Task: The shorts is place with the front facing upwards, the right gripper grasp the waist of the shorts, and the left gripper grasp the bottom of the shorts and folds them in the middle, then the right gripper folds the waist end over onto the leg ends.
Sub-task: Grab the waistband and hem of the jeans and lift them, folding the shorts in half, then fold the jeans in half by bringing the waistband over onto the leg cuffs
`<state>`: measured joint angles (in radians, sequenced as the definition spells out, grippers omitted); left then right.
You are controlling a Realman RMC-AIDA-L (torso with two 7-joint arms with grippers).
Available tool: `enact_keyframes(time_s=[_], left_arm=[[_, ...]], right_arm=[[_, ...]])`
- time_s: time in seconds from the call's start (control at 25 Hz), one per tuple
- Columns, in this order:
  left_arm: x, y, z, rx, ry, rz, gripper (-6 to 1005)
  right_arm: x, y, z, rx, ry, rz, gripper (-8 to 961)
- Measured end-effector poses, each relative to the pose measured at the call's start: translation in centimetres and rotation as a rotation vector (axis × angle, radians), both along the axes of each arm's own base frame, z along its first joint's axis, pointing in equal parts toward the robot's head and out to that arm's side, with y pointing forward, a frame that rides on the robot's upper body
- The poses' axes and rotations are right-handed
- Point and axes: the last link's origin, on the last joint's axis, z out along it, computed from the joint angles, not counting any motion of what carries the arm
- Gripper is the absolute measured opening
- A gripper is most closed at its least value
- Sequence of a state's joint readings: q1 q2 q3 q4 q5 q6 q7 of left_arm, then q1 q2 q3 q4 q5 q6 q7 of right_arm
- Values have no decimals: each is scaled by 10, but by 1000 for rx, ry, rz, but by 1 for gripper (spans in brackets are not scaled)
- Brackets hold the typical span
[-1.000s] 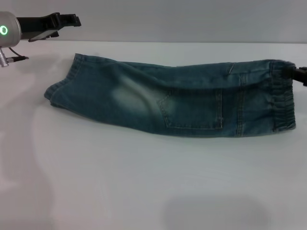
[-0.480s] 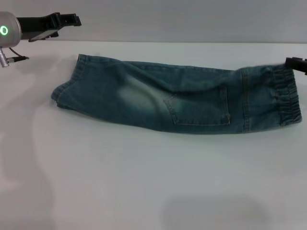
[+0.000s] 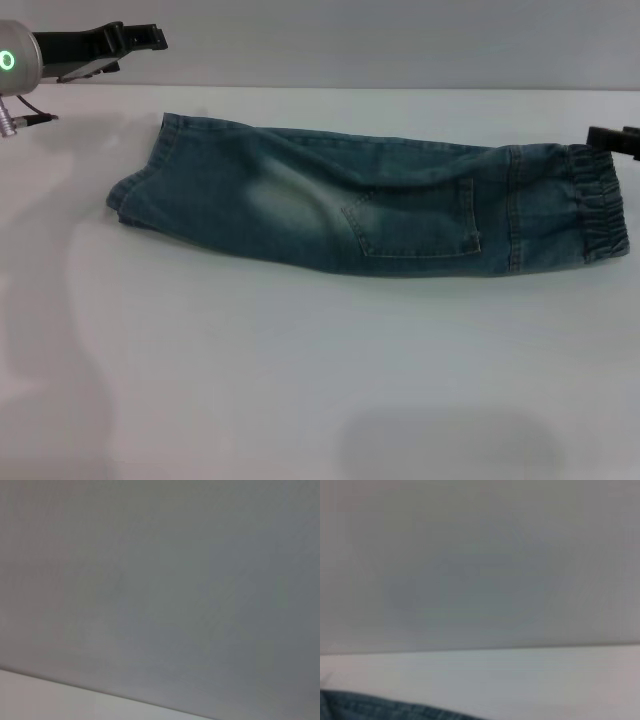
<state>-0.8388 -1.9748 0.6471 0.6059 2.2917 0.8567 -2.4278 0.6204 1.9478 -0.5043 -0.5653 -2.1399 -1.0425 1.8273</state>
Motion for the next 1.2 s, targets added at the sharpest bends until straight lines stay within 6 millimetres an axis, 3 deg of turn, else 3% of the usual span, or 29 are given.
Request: enact_keyframes(time_s=[0.2, 0.28, 0.32, 0.44, 0.56, 0.72, 0.88, 1.2], left_arm=[[0, 0, -1, 3, 5, -1, 826], [0, 0, -1, 3, 7, -3, 826], [0, 0, -1, 3, 7, -3, 826], [-1, 0, -2, 11, 13, -7, 826], [0, 0, -5, 12, 16, -17, 827], [1, 0, -5, 14, 12, -19, 827], [2, 0, -5, 15, 9, -20, 827], [4, 1, -6, 22, -4, -24, 827]], right_arm=[[0, 5, 8, 65, -31, -8, 541], [-10, 7, 9, 83, -12, 29, 591], [-10, 7, 9, 83, -12, 29, 591], [-35, 6, 4, 51, 42, 137, 591], [-59, 4, -10, -45, 70, 242, 590], [-74, -4, -32, -181, 78, 311, 590], [-72, -13, -50, -271, 92, 305, 590], [-53, -18, -61, -270, 76, 229, 590]])
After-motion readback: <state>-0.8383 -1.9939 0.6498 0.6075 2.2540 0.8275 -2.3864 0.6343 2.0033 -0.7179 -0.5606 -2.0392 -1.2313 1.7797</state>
